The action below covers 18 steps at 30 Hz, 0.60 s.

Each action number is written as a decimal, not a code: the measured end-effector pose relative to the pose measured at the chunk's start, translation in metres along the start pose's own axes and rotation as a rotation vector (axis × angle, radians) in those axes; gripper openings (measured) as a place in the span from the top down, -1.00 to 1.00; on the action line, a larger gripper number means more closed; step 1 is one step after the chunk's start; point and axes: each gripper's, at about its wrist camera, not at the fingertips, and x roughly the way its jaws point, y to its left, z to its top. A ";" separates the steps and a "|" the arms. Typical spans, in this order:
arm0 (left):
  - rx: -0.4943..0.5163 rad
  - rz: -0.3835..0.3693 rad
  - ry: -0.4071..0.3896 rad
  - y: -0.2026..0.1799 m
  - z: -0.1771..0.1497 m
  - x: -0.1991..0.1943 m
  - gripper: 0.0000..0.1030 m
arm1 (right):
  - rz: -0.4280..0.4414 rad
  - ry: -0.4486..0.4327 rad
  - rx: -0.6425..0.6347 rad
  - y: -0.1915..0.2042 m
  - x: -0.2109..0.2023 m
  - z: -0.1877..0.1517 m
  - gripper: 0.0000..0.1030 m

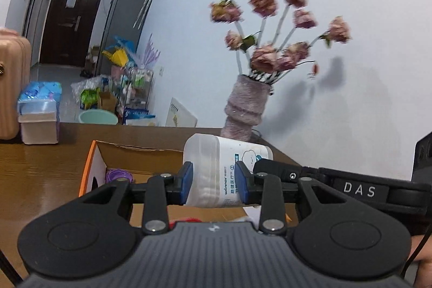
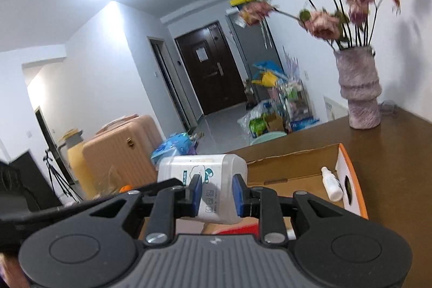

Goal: Organize rigid objects
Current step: 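Lift the white bottle with both tools and carry it over the box, then lower the white bottle into the box and open both tools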

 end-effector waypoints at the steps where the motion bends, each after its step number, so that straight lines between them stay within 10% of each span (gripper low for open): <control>1: -0.011 -0.001 0.016 0.006 0.004 0.014 0.35 | -0.005 0.010 0.001 -0.005 0.012 0.005 0.53; 18: -0.190 0.063 0.456 0.098 0.001 0.234 0.33 | -0.168 0.384 0.185 -0.120 0.220 0.014 0.55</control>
